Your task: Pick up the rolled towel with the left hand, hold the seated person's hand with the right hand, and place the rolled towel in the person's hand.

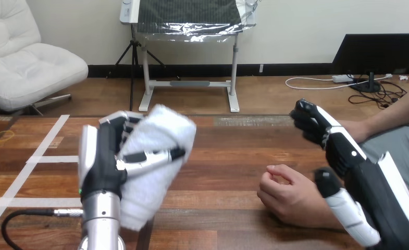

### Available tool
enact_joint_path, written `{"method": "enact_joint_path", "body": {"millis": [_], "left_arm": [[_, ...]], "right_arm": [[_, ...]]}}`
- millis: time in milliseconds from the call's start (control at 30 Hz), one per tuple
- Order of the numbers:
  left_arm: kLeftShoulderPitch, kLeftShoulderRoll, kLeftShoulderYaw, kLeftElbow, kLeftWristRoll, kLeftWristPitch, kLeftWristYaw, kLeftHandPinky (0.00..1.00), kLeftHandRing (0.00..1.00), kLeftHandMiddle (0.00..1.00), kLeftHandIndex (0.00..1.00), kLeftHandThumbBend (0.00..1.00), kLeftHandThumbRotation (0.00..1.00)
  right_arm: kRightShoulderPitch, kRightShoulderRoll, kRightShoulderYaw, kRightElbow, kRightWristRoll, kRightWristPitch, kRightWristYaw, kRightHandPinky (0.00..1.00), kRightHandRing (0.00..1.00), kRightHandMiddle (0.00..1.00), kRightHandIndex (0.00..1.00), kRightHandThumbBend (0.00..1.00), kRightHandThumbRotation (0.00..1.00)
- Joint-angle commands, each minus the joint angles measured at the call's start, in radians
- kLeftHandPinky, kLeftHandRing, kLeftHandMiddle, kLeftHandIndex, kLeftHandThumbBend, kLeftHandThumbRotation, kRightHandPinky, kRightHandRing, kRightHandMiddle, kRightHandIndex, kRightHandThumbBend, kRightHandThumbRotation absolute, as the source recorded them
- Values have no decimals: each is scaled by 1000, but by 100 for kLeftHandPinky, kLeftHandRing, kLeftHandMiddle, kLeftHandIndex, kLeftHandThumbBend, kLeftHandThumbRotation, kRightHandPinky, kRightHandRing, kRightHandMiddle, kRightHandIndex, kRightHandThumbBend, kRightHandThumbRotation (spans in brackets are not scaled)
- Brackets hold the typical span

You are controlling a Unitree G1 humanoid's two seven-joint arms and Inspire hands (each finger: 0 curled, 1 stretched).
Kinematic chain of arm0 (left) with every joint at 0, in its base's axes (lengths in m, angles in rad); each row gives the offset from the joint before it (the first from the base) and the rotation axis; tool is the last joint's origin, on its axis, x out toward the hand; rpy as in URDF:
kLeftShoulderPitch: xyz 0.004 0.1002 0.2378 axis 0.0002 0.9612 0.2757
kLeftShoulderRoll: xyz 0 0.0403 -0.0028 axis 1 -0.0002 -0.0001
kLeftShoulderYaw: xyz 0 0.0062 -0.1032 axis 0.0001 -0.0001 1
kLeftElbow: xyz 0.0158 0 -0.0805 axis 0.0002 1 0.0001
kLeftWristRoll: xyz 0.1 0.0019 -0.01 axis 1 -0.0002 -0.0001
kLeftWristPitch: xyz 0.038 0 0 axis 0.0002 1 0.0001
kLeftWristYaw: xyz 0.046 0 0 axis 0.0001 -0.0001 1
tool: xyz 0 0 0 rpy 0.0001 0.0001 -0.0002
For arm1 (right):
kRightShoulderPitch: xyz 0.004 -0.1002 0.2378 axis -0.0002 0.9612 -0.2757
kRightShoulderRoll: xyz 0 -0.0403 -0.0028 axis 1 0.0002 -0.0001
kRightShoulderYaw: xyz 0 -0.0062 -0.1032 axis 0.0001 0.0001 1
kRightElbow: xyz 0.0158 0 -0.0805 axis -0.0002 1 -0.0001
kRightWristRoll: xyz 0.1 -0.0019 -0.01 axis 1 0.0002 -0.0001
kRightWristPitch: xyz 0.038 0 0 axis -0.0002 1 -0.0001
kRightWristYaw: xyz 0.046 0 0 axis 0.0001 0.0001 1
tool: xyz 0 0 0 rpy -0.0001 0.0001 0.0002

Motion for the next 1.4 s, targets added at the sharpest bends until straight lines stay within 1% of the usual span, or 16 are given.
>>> {"method": "enact_joint_path", "body": {"millis": [0,167,200,233,367,433,500,533,767,900,1067,1200,1367], "left_arm": [[-86,-27,78,-185,-66,-225,51,27,34,40,42,60,0],[-85,-36,86,-187,-77,-290,55,27,33,39,42,58,0],[-85,-41,89,-189,-88,-305,54,27,33,39,42,58,0],[-85,-44,90,-190,-95,-315,52,27,33,39,42,57,0],[-86,-54,97,-191,-122,-351,43,27,33,39,41,57,0],[-83,-65,100,-201,-154,-358,29,27,33,39,41,56,0],[-82,-72,103,-207,-168,-368,22,27,33,39,41,56,0],[-82,-74,104,-208,-170,-374,21,27,32,38,41,56,0],[-85,-93,115,-214,-175,-418,17,26,31,37,41,56,0],[-83,-100,118,-222,-206,-433,-4,25,30,36,40,56,0],[-82,-104,123,-225,-223,-443,-18,24,30,36,40,55,0],[-79,-109,128,-227,-226,-442,-26,24,29,36,40,55,0],[-80,-115,134,-217,-237,-447,-38,23,29,35,40,55,0]], "right_arm": [[-155,-88,-81,10,-49,39,5,93,93,93,94,72,79],[-179,-125,-101,16,-63,86,12,90,91,93,93,84,64],[-184,-137,-107,16,-74,104,13,90,91,93,93,85,62],[-188,-144,-111,16,-82,116,13,88,91,93,93,90,56],[-204,-174,-124,24,-99,147,20,86,90,93,93,96,49],[-215,-195,-132,33,-107,160,28,85,90,93,93,97,46],[-226,-214,-138,46,-112,164,37,85,91,93,92,98,44],[-231,-223,-141,52,-113,164,41,84,91,94,92,99,41],[-264,-279,-157,108,-123,159,61,84,92,94,93,100,34],[-285,-319,-170,144,-124,165,80,83,92,94,93,100,28],[-297,-353,-181,165,-123,178,95,84,93,94,93,100,24],[-312,-390,-191,195,-126,169,112,85,93,94,92,100,21],[-328,-421,-198,223,-127,162,126,87,92,93,92,100,19]]}}
